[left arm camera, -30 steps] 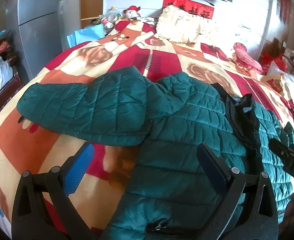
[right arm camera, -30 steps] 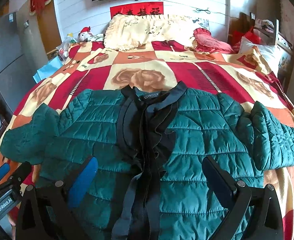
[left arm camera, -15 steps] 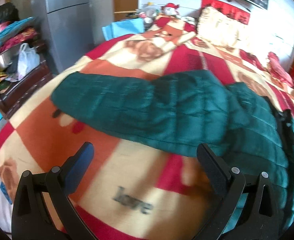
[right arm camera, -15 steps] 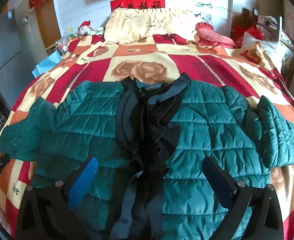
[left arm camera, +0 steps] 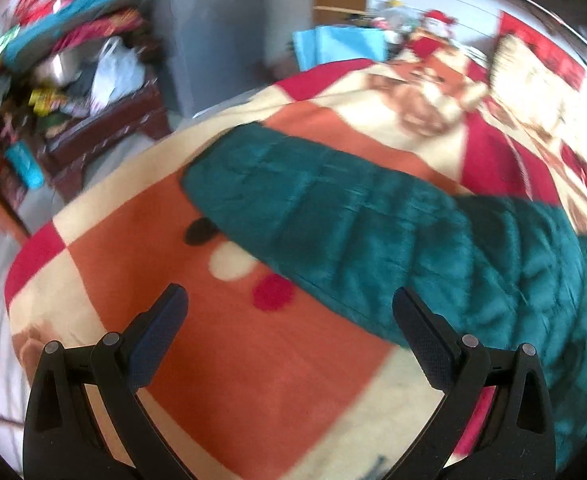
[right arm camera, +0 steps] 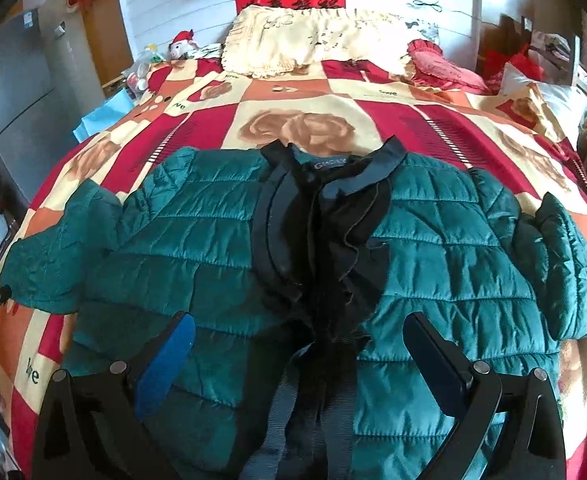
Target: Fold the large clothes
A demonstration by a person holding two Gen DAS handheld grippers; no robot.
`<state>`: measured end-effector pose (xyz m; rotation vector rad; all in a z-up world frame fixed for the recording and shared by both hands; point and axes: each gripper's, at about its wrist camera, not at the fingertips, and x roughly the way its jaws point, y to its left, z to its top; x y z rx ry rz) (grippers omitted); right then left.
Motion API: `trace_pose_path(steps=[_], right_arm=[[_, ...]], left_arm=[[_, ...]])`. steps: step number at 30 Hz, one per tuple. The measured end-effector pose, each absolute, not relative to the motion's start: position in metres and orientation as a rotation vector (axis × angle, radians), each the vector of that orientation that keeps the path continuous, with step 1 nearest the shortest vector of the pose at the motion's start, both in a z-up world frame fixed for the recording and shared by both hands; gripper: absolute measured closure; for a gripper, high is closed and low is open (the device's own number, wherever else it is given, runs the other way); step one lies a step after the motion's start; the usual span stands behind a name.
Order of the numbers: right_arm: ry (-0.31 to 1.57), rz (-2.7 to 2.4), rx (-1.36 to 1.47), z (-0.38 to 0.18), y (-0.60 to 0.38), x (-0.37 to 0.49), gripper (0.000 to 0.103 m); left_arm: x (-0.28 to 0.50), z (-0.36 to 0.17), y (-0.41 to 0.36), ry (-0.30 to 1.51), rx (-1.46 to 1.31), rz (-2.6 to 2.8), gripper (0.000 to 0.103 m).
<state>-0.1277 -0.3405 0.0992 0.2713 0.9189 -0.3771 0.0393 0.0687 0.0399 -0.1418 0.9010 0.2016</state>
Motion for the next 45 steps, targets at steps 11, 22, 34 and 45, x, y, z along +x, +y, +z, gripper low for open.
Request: trace_pose_path(steps=[11,22,34,45], right_arm=[[0.941,-0.321,0.253,0.089,-0.338,-0.11,0.0],[0.961,-0.307,0.283,0.079,-0.345,-0.11,0.0],[0.957,-0.334,0.3,0.081,-0.359,-0.124,0.0],[0.926,-0.379,0.33,0.098,-0.376,-0.158,0.0]], left_arm=[[0.098,0.022,0.123,0.955,-0.367,0.286,0.001],[0.119,0.014,0.123,0.914,-0.383,0.228,0.058],[0.054,0.088,0.08,0.796,-0.41,-0.107,0.089],[-0.027,0.14,-0.05,0.794,-0.282,-0.475,0.089]])
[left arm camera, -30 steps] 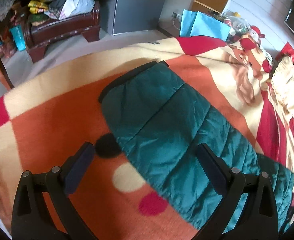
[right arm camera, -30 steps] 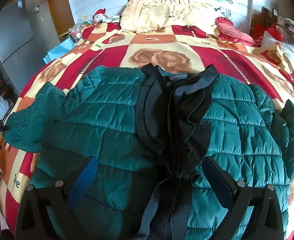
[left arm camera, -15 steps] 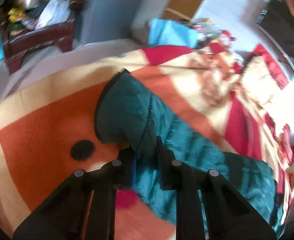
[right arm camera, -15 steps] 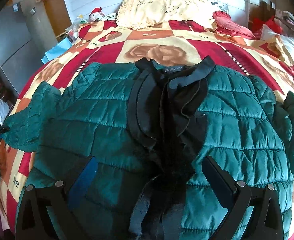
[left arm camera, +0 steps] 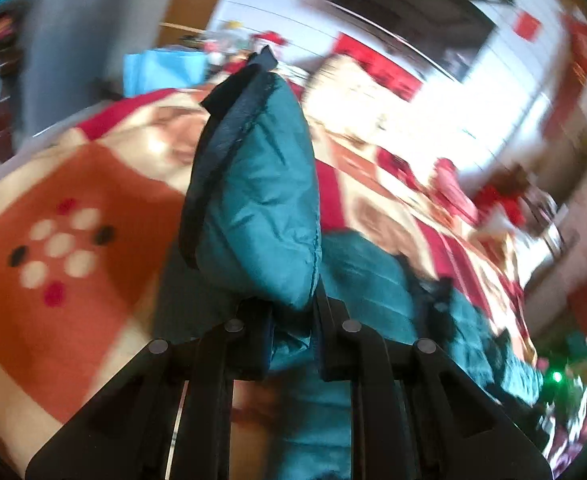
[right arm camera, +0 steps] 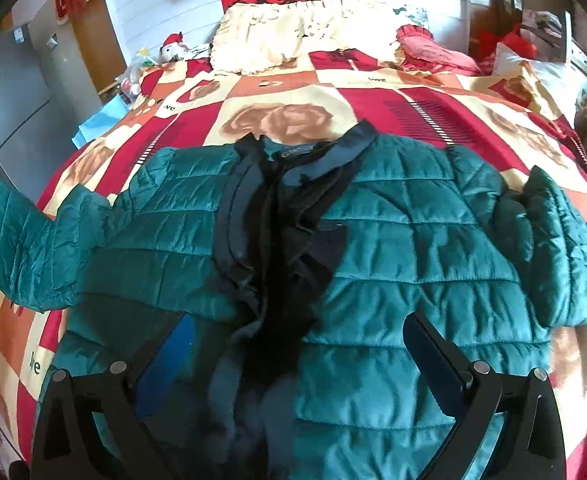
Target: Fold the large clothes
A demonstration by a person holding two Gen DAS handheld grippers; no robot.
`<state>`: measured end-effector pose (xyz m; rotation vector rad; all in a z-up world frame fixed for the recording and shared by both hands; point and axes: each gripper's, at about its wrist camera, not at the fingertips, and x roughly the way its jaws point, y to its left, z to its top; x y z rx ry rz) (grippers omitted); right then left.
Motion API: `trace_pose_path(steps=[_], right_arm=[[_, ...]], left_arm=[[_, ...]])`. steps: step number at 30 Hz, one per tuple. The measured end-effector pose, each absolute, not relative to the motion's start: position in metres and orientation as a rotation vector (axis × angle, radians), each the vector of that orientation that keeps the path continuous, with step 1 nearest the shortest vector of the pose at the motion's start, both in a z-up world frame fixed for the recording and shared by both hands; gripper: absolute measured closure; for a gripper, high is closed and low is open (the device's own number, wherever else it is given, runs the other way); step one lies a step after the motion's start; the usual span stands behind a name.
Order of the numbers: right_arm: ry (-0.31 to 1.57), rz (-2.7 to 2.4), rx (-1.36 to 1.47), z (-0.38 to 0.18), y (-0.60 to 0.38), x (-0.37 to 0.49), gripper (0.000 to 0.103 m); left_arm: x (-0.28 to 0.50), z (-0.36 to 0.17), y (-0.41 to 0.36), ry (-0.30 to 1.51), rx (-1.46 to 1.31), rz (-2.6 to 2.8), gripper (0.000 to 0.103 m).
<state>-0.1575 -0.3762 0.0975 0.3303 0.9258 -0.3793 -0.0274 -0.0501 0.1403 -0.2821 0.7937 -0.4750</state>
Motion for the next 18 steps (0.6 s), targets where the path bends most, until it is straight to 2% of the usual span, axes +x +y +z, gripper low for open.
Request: trace_pose_path(steps=[9,18], right_arm=[[0.883,-0.424,0.394,0.112,-0.403,-0.192,0.0],[0.887,-0.441,0.449,0.104,-0.424,-0.211,0.0]], left_arm=[[-0.068,0.13,-0.153,0.865,-0.191,-0.648,0.089],[-0.093,0.095,-0.23,0.943,-0.064,-0.727,0.089]])
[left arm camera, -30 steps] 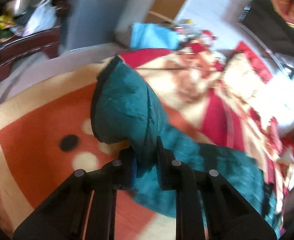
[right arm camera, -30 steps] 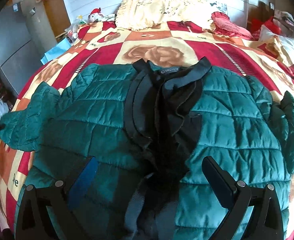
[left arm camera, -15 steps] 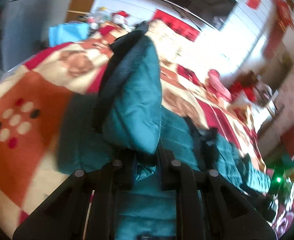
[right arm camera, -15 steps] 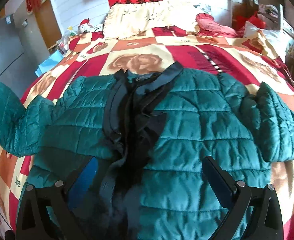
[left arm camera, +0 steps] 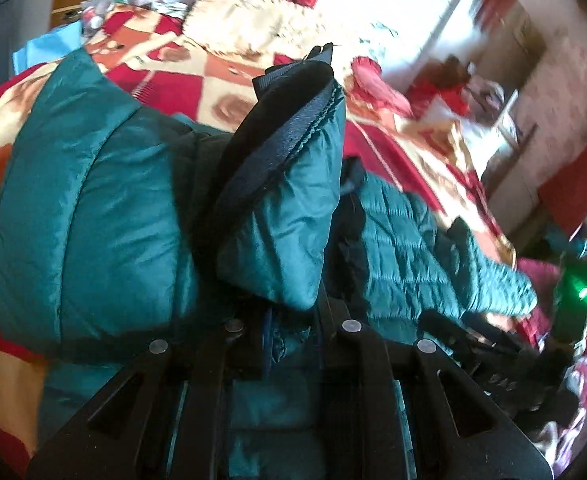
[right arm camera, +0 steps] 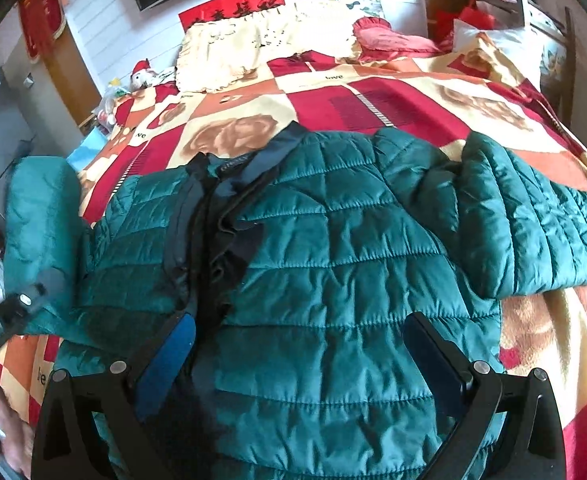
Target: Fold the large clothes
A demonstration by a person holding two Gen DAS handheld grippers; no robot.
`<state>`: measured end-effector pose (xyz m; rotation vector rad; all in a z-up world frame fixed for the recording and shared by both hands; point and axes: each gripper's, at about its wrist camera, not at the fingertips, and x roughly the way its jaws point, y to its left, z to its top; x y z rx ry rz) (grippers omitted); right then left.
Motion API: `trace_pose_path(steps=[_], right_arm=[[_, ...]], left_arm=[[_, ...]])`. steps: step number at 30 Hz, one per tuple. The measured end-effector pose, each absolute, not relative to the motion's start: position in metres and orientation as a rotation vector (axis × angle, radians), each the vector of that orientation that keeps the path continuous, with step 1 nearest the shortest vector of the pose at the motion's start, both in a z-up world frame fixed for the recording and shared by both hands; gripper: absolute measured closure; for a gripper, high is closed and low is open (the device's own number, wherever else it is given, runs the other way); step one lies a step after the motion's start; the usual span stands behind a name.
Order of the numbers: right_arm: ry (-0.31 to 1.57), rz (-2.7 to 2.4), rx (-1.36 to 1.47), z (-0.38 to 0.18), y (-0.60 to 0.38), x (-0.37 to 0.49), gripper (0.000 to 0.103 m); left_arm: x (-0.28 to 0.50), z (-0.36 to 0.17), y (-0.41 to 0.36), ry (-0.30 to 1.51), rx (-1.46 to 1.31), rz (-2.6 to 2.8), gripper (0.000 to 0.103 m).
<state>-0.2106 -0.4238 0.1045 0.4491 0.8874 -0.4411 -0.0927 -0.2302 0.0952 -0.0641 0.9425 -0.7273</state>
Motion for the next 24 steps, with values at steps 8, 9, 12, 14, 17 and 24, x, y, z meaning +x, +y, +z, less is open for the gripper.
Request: trace_pose_path(steps=[8,9,12,14,17,24], right_arm=[[0.879,-0.476,0.497,0.099,-0.442,-0.224,0.0],[0.88,-0.478,0.511,0.098,-0.444,-0.226,0.0],[0.89,-0.48,0.549,0.094,-0.451,-0.229,0.0],[0.892,-0.476,0.568,0.092,-0.454,-0.231,0.0],[0.888,-0.462,0.6,0.091,-0.455,-0.233,0.0],[0.865,-0.378,0.658,0.098,-0.446,-0.225,0.0]], left_arm=[[-0.098,0.058,-0.261,1.027,-0.005,-0.72,0.089],[-0.098,0.056,-0.262,1.034,-0.011,-0.719,0.088],[-0.096,0.054,-0.261,1.059,-0.06,-0.74,0.073],[-0.096,0.057,-0.258,1.09,-0.104,-0.794,0.055],[-0.105,0.072,-0.252,1.081,-0.085,-0.833,0.047],[-0.119,0.116,-0.192,0.941,-0.008,-0.788,0.047]])
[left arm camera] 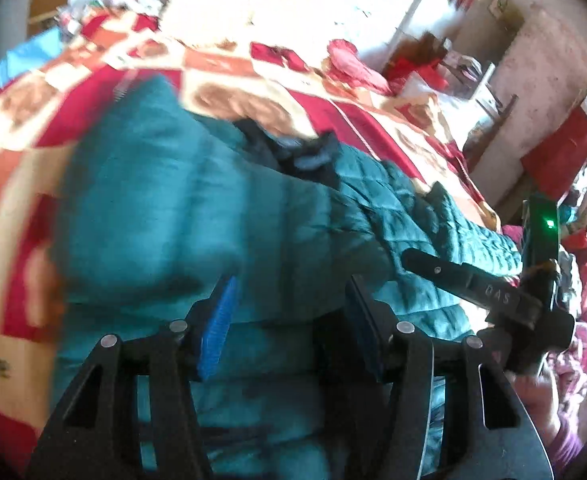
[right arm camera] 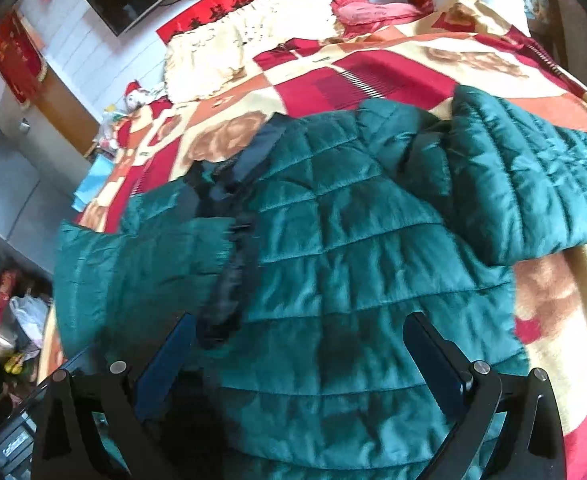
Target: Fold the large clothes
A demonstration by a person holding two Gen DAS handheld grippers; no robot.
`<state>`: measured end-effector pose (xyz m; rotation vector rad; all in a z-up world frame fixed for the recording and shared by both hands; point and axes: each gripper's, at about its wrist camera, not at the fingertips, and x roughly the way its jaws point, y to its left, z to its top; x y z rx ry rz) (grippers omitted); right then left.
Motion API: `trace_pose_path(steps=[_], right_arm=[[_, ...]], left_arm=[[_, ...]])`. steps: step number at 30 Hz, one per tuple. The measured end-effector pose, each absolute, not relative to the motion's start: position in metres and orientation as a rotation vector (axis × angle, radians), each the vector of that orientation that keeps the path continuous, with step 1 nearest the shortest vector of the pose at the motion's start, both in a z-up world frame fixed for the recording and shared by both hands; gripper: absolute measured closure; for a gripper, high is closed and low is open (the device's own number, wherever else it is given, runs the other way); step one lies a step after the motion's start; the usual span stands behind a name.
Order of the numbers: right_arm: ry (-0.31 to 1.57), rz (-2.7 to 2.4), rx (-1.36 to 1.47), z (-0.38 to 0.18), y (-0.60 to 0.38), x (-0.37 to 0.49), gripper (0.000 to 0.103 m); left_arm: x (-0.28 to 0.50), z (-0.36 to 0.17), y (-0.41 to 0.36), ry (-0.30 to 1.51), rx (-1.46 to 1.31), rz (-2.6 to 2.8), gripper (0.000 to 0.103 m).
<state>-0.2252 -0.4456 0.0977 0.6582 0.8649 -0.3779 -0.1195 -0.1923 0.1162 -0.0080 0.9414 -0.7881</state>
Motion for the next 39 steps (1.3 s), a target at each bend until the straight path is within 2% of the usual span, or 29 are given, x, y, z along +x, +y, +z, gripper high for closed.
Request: trace_pose_path(steps=[5,9,10,12,13,14,15,17,23,28,35,39], right_arm=[[0.881,-0.311,0.68,0.092,-0.432,-0.206,0.0],[0.906,-0.296,0.653,0.083,-0.421,-0.183,0.0],[0.919,-0.287,0.643,0.08,-0.417,-0.174,0.005],[0.931,-0.263,0.625,0.075,-0.413,-0.164,0.025],[0.942,-0.256,0.594,0.073,-0.407,-0.157,0.045],[0.945,-0.252,0.573,0.072,-0.404,-0.153,0.059],[0.944,-0.247,0.55,0.073,-0.401,-0.15,0.062],[0.922,-0.251,0.523,0.079,-0.398,-0.151,0.079],[0.782,-0.357,0.422,0.13,-0.419,-0.174,0.085],[0.744,-0.497,0.348,0.151,-0.453,-0.189,0.086],[0.772,-0.646,0.258,0.136,-0.492,-0.182,0.089],[0.807,-0.599,0.439,0.105,-0.517,-0.18,0.089]], left_arm=[[-0.102,0.116,-0.139,0.875,0.03,-0.609,0.047],[-0.08,0.097,-0.105,0.901,-0.002,-0.485,0.047],[-0.077,0.093,-0.099,0.911,-0.019,-0.474,0.047],[-0.07,0.086,-0.087,0.927,-0.059,-0.452,0.047],[-0.067,0.083,-0.083,0.937,-0.076,-0.441,0.047],[-0.064,0.082,-0.079,0.944,-0.091,-0.433,0.047],[-0.061,0.081,-0.077,0.946,-0.102,-0.426,0.047],[-0.057,0.083,-0.071,0.942,-0.13,-0.404,0.047],[-0.046,0.089,-0.068,0.935,-0.192,-0.391,0.047],[-0.044,0.089,-0.084,0.934,-0.15,-0.403,0.047],[-0.037,0.079,-0.12,0.962,-0.06,-0.414,0.047],[-0.037,0.071,-0.134,0.985,-0.028,-0.417,0.047]])
